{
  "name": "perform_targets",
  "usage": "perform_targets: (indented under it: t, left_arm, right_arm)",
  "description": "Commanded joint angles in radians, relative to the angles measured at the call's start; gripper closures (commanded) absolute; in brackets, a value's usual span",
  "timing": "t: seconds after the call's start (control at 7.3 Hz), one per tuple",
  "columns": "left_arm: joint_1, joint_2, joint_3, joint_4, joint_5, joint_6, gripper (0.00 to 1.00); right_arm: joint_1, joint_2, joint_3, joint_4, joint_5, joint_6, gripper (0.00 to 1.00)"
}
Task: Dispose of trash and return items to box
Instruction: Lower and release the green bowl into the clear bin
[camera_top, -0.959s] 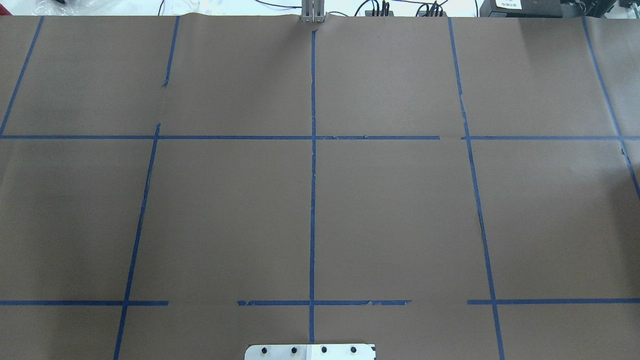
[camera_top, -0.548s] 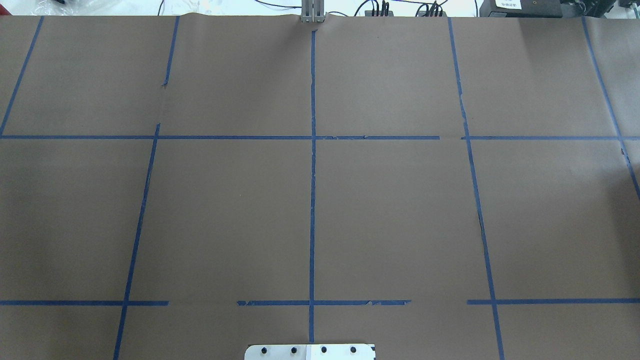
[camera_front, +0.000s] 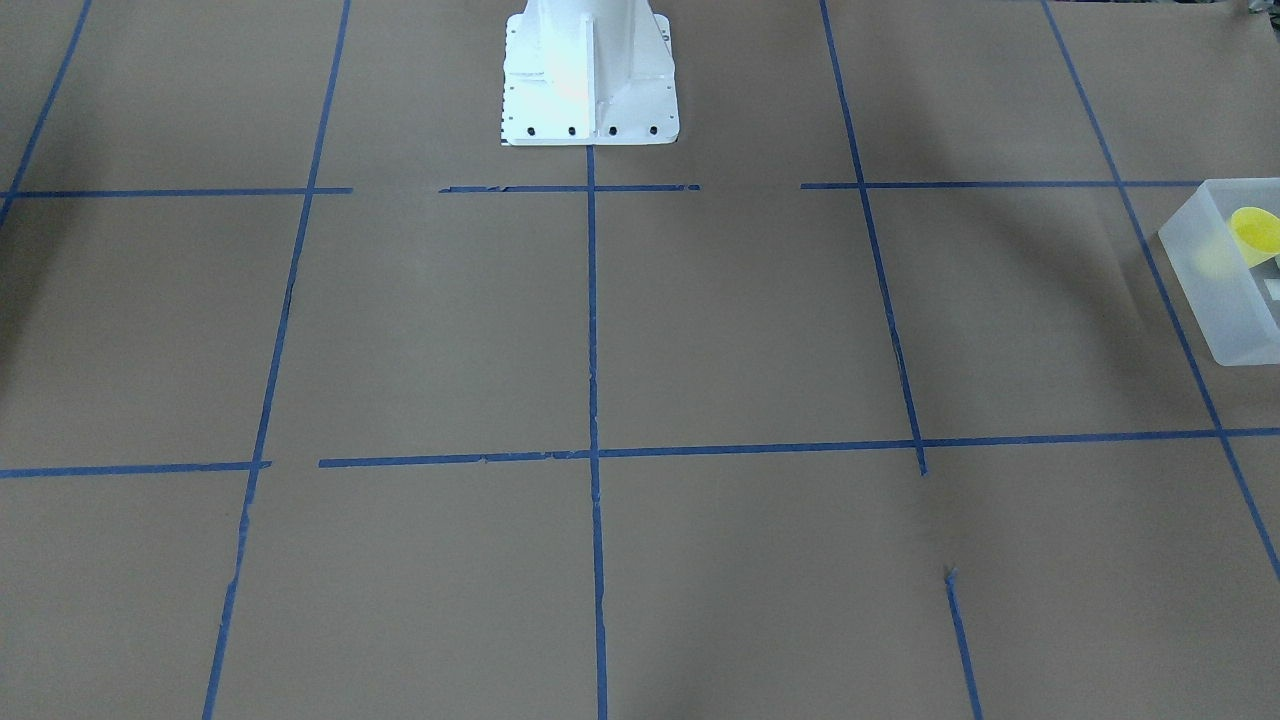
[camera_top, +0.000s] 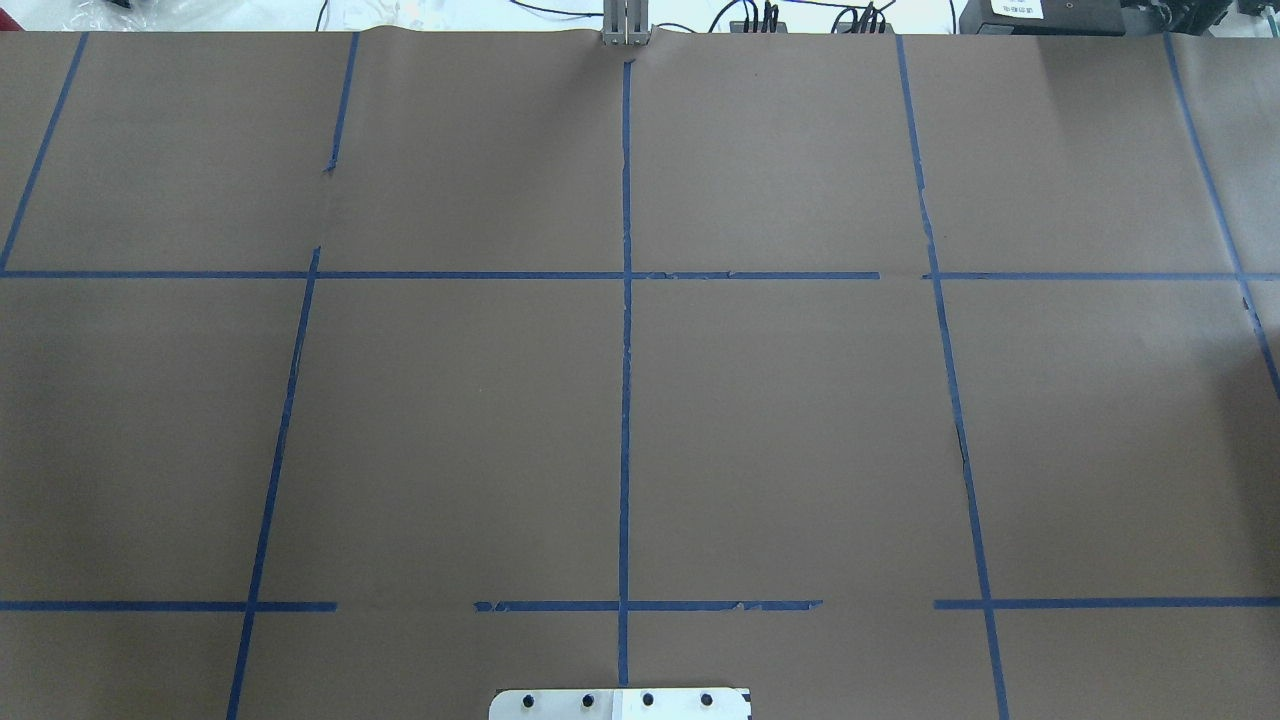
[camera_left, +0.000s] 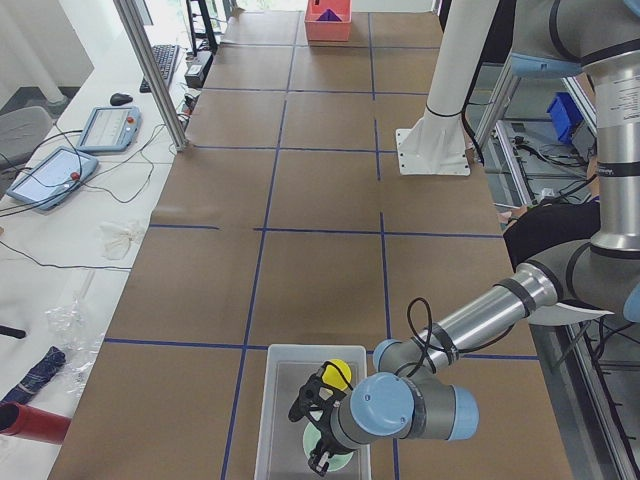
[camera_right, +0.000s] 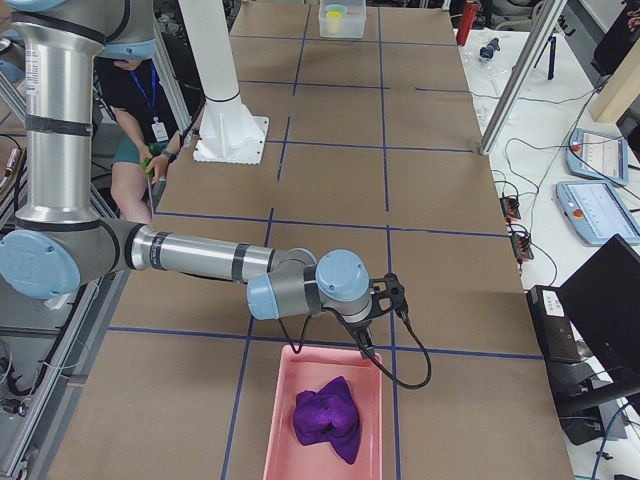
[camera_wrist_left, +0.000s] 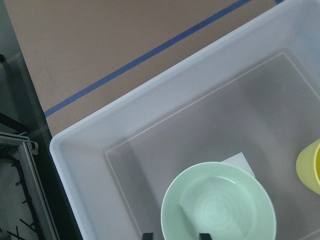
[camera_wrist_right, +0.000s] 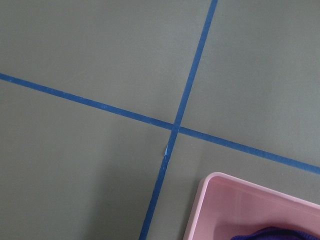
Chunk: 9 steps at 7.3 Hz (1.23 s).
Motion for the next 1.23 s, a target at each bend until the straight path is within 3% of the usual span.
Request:
perform_targets:
  t: [0.0, 0.41, 0.68, 0.96, 1.1]
  left_arm:
    - [0.042, -0.012, -0.114, 0.004, 0.012, -0.137, 0.0]
    - [0.209, -0.013, -0.282, 0.021, 0.006, -0.551, 0.0]
    - [0.269, -0.013, -0.435, 0.161, 0.0, -0.578, 0.0]
    - [0.271, 0.016, -0.425, 0.232, -0.095, -0.581, 0.0]
    - [0.271, 0.002, -0.43, 0.387, -0.104, -0.581, 0.0]
  right_arm:
    - [-0.006, 0.012, 0.004, -0.003, -0.008, 0.004, 0.01]
    - [-0.026, 0.014, 0.001, -0.009, -0.101, 0.007, 0.0]
    - [-0.058, -0.018, -0.008, -0.076, -0.13, -0.007, 0.0]
    - [-0.058, -0.005, -0.001, -0.194, -0.109, -0.007, 0.0]
    - [-0.06, 0.027, -0.005, -0.275, -0.098, -0.007, 0.0]
